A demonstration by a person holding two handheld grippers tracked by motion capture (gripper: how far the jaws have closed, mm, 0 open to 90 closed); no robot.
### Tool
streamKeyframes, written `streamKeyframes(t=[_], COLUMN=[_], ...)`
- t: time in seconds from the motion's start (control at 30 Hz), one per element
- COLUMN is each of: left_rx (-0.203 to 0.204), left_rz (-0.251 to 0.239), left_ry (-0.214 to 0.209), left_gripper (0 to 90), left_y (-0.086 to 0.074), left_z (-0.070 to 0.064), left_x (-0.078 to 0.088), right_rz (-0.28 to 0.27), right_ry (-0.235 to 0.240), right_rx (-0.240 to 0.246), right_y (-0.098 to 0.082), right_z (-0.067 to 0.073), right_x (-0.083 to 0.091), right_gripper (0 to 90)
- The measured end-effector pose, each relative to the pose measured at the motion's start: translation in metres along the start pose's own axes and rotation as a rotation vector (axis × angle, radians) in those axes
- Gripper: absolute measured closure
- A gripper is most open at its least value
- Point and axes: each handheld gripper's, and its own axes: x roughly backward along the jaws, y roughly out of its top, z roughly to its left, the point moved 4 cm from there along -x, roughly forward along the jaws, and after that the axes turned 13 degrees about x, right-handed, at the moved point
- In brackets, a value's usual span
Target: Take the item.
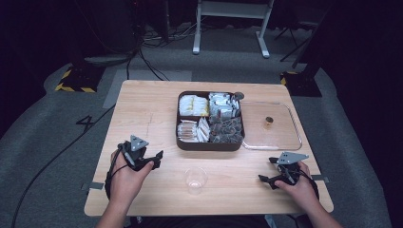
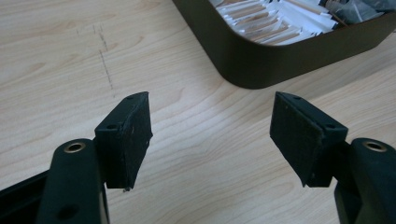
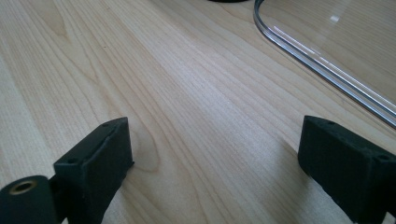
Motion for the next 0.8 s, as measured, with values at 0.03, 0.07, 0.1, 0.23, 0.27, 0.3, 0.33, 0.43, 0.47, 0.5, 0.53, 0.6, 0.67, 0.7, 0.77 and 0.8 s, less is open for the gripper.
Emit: streamKeyframes(t=[0.03, 0.07, 0.1, 0.23, 0.27, 0.3, 0.33, 0.43, 0.47, 0.5, 0.53, 0.6, 0.67, 0.7, 0.77, 0.8], left_rx=[-0.001, -0.001, 0.000, -0.011, -0.011, -0.012, -0.015, -0.023, -0.025, -0.025, -0.027, -0.030, -0.036, -0.036, -0.033, -0.030], left_rz=[0.000, 0.001, 0.001, -0.004, -0.004, -0.005, -0.002, -0.007, -0.012, -0.012, -0.017, -0.018, -0.021, -0.021, -0.023, -0.022], left_ry=[-0.006, -0.013, -0.015, -0.032, -0.032, -0.043, -0.046, -0.042, -0.043, -0.043, -0.047, -0.050, -0.053, -0.059, -0.065, -0.070], left_gripper=[30.2, 30.2, 30.8, 32.7, 33.0, 33.0, 34.5, 35.2, 35.4, 35.4, 35.4, 35.4, 35.4, 35.4, 35.4, 35.4], left_y=[0.002, 0.006, 0.009, 0.025, 0.025, 0.030, 0.035, 0.043, 0.049, 0.049, 0.056, 0.059, 0.065, 0.070, 0.073, 0.077], left_z=[-0.001, -0.004, -0.005, -0.013, -0.013, -0.015, -0.017, -0.019, -0.021, -0.021, -0.024, -0.026, -0.028, -0.030, -0.031, -0.033], left_x=[0.000, 0.000, 0.001, 0.000, 0.000, -0.001, -0.002, -0.003, -0.005, -0.005, -0.008, -0.009, -0.012, -0.015, -0.017, -0.019], right_rz=[0.000, 0.000, 0.000, -0.001, -0.001, -0.001, -0.002, -0.002, -0.002, -0.002, -0.002, -0.002, -0.002, -0.002, -0.002, -0.002], right_ry=[0.000, 0.000, 0.000, 0.000, 0.000, 0.001, 0.003, 0.003, 0.003, 0.003, 0.003, 0.003, 0.003, 0.003, 0.003, 0.003], right_rx=[0.000, 0.001, 0.001, 0.001, 0.001, 0.002, 0.006, 0.006, 0.006, 0.006, 0.006, 0.006, 0.006, 0.006, 0.006, 0.006], right_y=[0.000, 0.000, 0.000, 0.000, 0.000, 0.000, 0.000, 0.001, 0.001, 0.001, 0.001, 0.001, 0.001, 0.001, 0.001, 0.001], right_z=[0.000, 0.000, 0.000, 0.000, 0.000, 0.000, 0.000, 0.000, 0.000, 0.000, 0.000, 0.000, 0.000, 0.000, 0.000, 0.000], right_x=[0.000, 0.000, 0.000, 0.000, 0.000, 0.000, -0.001, -0.001, -0.001, -0.001, -0.001, -0.001, -0.001, -0.001, -0.001, -0.001], right_gripper=[10.0, 10.0, 10.0, 10.0, 10.0, 10.0, 10.0, 10.0, 10.0, 10.0, 10.0, 10.0, 10.0, 10.0, 10.0, 10.0])
